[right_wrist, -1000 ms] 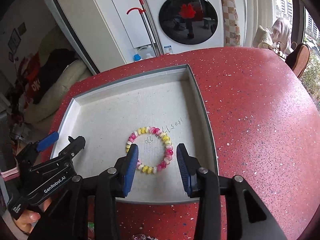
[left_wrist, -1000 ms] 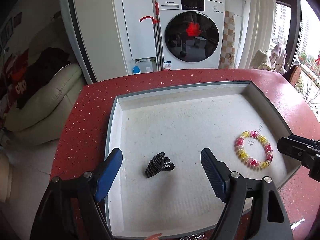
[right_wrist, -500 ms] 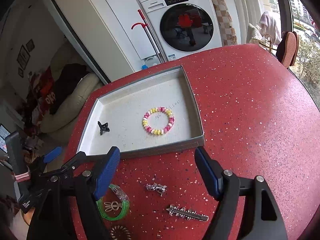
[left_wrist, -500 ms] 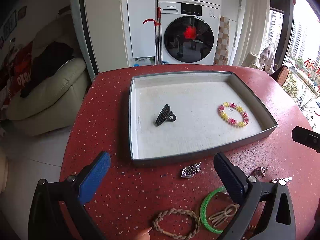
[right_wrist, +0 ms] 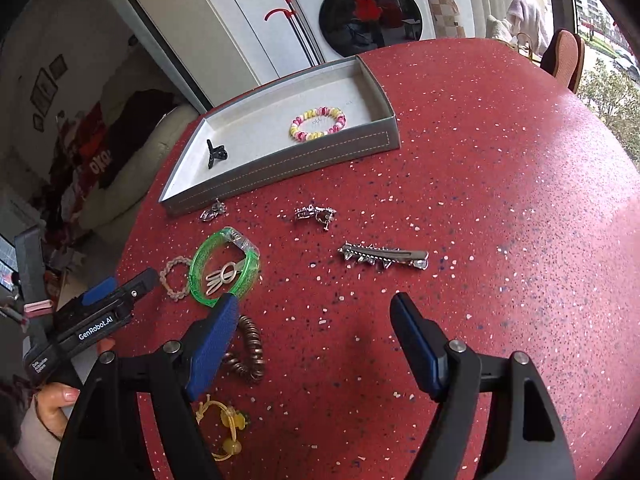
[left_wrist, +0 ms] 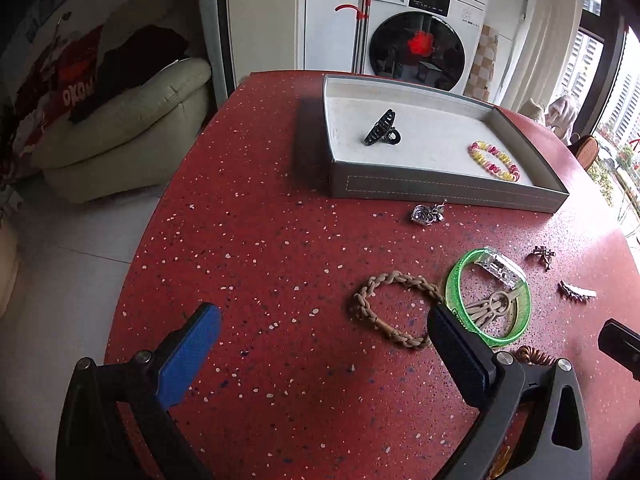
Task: Organize jewelry
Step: 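Withdraw both tools from the tray toward the remaining jewelry, then grasp the brown coiled hair tie with the right tool while the left grasps the braided bracelet, then carry both into the tray and drop the coil onto the beaded bracelet with the right tool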
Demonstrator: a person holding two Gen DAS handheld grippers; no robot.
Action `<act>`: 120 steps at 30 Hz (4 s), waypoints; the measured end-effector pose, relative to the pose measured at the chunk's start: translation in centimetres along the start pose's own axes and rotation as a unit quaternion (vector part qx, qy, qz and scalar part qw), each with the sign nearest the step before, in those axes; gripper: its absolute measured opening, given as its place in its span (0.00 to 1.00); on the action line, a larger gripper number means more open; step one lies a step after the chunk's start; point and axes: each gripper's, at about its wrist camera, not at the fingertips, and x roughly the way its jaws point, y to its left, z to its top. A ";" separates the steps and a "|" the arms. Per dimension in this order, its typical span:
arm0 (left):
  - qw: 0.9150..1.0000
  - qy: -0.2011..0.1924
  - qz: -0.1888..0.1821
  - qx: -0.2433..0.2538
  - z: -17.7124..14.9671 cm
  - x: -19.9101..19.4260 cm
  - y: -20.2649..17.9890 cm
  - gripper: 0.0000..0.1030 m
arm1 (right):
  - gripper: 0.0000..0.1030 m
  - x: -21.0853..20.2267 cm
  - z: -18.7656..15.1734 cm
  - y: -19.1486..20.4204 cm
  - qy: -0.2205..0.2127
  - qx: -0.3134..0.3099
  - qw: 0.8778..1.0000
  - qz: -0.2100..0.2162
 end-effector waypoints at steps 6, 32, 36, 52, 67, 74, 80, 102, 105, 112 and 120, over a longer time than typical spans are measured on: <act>0.999 0.024 -0.006 -0.023 -0.6 0.9 0.7 1.00 | 0.78 0.4 -1.7 1.1 0.012 -0.016 1.000 -0.006; 0.999 0.029 0.021 0.006 -0.3 2.6 -1.5 1.00 | 0.72 2.9 -3.0 4.6 0.035 -0.102 0.992 -0.071; 0.999 0.025 0.010 0.019 -0.4 2.1 -2.1 0.92 | 0.54 2.9 -3.0 4.9 0.033 -0.111 0.990 -0.080; 0.999 0.013 -0.027 0.041 -0.7 1.0 -2.7 0.24 | 0.12 1.9 -3.2 4.6 0.022 -0.101 0.993 -0.065; 0.997 -0.018 -0.067 0.036 0.0 -1.8 -2.0 0.24 | 0.12 0.3 -2.5 3.5 0.011 -0.076 0.996 -0.040; 0.995 -0.047 -0.078 0.044 2.0 -3.4 -2.4 0.24 | 0.12 -0.5 -0.8 2.9 0.000 -0.059 0.998 -0.033; 0.994 -0.063 -0.077 0.055 4.1 -3.9 -2.7 0.24 | 0.12 -1.2 1.6 2.4 -0.015 -0.056 0.998 -0.033; 0.993 -0.067 -0.060 0.077 14.6 2.7 -7.9 0.24 | 0.12 4.3 15.3 1.0 -0.034 -0.053 0.997 -0.036; 0.993 -0.065 -0.059 0.081 15.3 4.0 -8.8 0.24 | 0.12 5.8 16.3 0.6 -0.030 -0.051 0.997 -0.041; 0.993 -0.048 -0.044 0.095 16.6 7.3 -10.5 0.24 | 0.11 9.0 17.7 -0.5 -0.017 -0.034 0.998 -0.051; 0.992 -0.030 -0.016 0.119 16.0 9.6 -11.6 0.24 | 0.11 11.6 18.1 -0.7 -0.004 -0.027 0.998 -0.062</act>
